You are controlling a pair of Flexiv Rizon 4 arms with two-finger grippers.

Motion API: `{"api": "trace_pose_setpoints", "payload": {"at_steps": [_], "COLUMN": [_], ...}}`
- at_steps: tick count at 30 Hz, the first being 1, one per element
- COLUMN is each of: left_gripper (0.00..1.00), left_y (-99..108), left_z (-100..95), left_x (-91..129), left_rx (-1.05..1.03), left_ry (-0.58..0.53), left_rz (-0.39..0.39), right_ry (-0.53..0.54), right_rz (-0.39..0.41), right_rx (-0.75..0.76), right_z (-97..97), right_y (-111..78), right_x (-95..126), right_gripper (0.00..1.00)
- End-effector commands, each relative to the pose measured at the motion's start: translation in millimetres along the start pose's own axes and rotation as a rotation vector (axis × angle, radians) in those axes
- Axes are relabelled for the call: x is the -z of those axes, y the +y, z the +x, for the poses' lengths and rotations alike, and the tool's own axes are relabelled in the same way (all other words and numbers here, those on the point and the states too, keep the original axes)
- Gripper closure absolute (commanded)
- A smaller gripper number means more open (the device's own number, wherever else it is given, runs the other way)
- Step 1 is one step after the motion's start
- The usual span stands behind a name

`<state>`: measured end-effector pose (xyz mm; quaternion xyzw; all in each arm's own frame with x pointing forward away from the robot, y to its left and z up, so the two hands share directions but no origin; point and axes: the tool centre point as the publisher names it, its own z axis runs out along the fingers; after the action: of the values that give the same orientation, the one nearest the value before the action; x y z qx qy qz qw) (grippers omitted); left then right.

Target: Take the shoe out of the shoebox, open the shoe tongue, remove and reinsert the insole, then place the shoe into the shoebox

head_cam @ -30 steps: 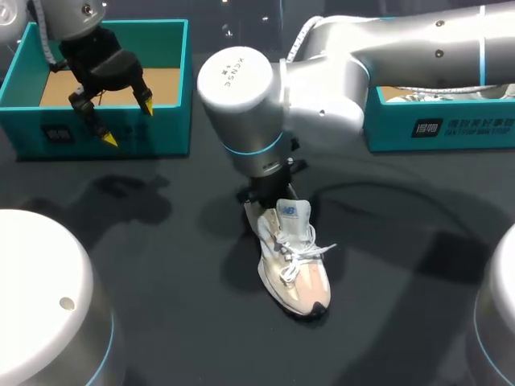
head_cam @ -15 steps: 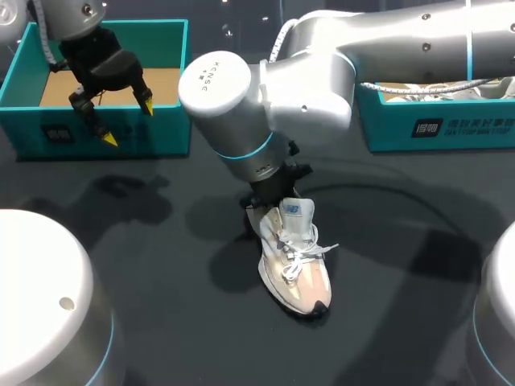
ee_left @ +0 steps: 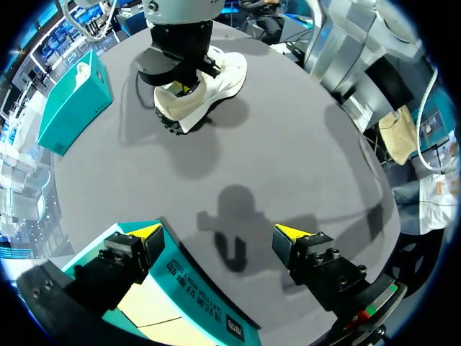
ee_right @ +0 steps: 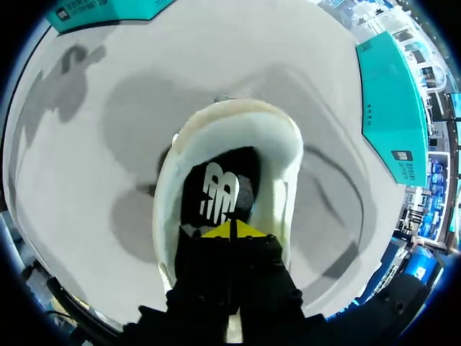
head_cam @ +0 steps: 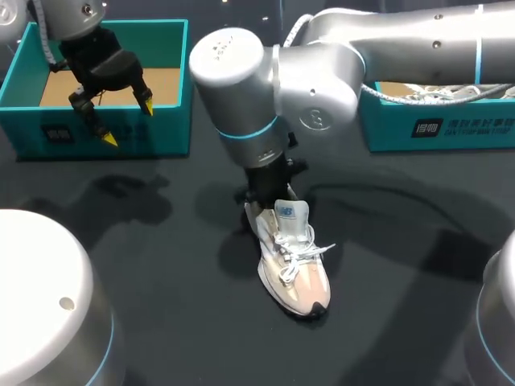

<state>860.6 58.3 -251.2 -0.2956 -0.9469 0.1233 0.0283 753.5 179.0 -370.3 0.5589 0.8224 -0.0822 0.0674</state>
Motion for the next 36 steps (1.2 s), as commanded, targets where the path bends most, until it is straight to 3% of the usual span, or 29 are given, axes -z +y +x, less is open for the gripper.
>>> {"api": "trace_pose_setpoints", "payload": {"at_steps": [1,6,14,19,25,27,30,36], "left_gripper": [0.0,0.0,0.0,0.0,0.0,0.0,0.0,0.0], "left_y": [0,0,0,0,0,0,0,0], "left_z": [0.7,0.7,0.7,0.7,0.7,0.7,0.7,0.7], "left_x": [0,0,0,0,0,0,0,0], "left_rx": [-0.001,-0.001,-0.001,-0.001,-0.001,-0.001,-0.001,-0.001], "left_ry": [0.0,0.0,0.0,0.0,0.0,0.0,0.0,0.0], "left_rz": [-0.001,-0.001,-0.001,-0.001,-0.001,-0.001,-0.001,-0.001], "right_ry": [0.039,0.089,0.132,0.141,0.156,0.165,0.177,0.197], "right_rz": [0.029,0.101,0.177,0.205,0.245,0.253,0.267,0.289], "right_rx": [0.01,0.034,0.038,0.04,0.029,0.03,0.028,0.035], "right_z": [-11.7,-12.5,-4.0,2.6,4.8,5.6,5.8,6.5], "right_y": [1.1,-3.2,-9.9,-14.8,-23.1,-24.7,-26.9,-25.4], "right_x": [9,10,11,14,19,20,19,16], "right_gripper": [1.0,1.0,0.8,0.63,0.5,0.24,0.0,0.0]}}
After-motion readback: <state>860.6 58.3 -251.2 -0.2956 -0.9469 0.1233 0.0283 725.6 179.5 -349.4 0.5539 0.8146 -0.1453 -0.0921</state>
